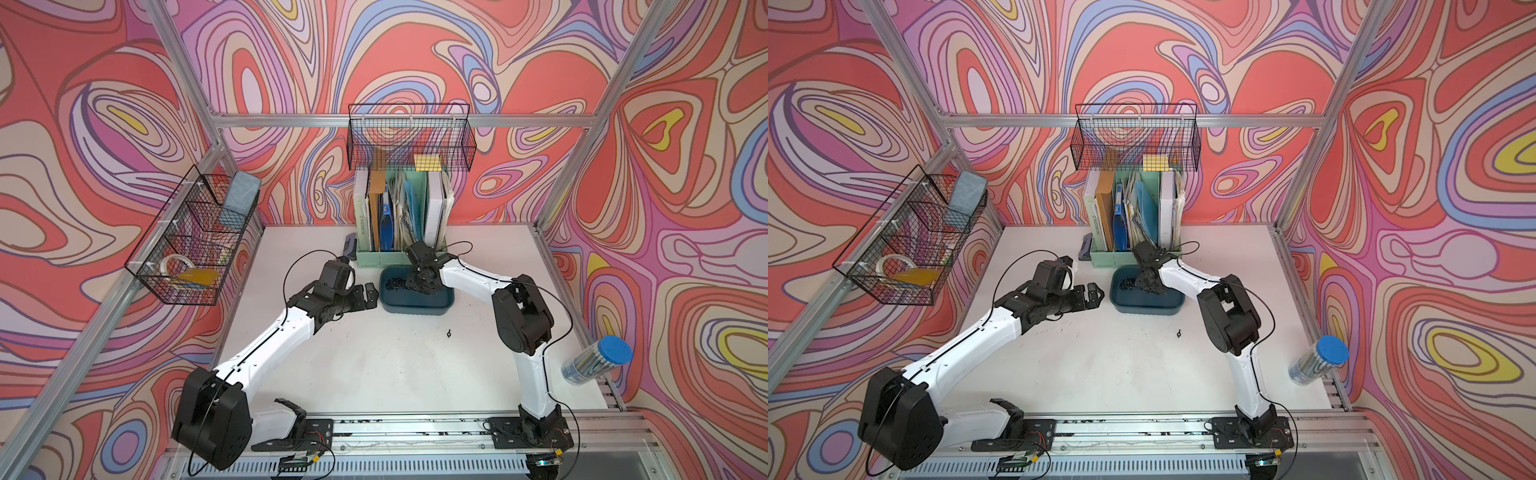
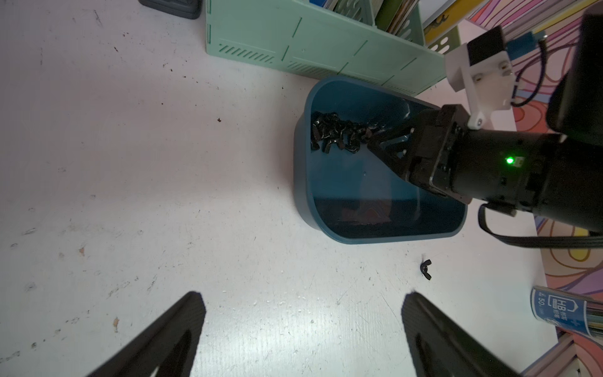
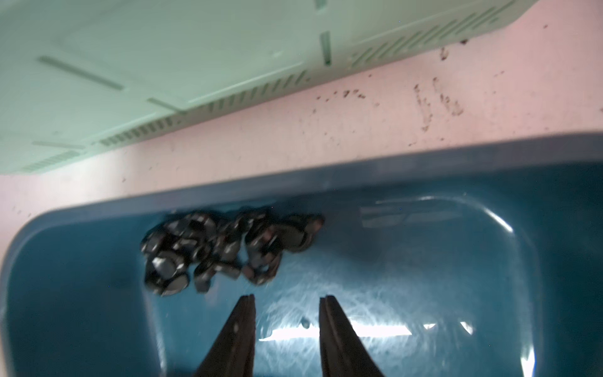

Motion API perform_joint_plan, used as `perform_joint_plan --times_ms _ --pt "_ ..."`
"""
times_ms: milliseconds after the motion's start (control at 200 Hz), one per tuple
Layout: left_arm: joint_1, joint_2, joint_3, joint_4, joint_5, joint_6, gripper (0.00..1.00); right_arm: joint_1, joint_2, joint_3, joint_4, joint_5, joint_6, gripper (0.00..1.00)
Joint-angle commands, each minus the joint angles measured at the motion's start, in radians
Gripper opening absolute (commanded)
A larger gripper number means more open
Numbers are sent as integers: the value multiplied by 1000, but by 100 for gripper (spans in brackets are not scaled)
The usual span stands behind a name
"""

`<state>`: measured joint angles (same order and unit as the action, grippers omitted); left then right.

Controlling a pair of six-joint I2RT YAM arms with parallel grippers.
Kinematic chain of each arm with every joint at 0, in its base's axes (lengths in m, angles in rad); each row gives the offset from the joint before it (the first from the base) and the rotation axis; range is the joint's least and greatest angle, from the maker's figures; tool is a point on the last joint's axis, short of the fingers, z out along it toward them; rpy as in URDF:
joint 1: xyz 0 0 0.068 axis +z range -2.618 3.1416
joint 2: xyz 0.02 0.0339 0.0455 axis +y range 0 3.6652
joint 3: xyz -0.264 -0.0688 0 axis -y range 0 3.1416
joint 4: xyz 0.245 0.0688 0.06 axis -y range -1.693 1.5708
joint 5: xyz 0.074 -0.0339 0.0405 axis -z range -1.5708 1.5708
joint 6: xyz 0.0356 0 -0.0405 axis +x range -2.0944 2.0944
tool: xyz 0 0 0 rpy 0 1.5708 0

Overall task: Take out the wing nut from the storage box
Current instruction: Pick up the wing nut from the storage box.

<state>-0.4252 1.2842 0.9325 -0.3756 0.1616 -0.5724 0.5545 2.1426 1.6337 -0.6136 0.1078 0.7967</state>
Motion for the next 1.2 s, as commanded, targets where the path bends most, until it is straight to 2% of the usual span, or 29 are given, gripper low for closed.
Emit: perform_joint_plan --times_ms 0,541,836,931,1192 --pt "-3 -15 -7 -23 29 24 99 -25 29 26 25 9 33 34" --pt "-4 6 14 -32 30 41 99 -62 81 67 56 -30 51 33" --pt "-3 15 21 -32 29 44 99 -67 76 45 45 -34 58 24" --pt "-3 20 20 -29 29 43 99 -70 73 37 50 -34 55 18" --pt "-3 12 16 -30 29 41 99 -72 91 53 50 -40 53 24"
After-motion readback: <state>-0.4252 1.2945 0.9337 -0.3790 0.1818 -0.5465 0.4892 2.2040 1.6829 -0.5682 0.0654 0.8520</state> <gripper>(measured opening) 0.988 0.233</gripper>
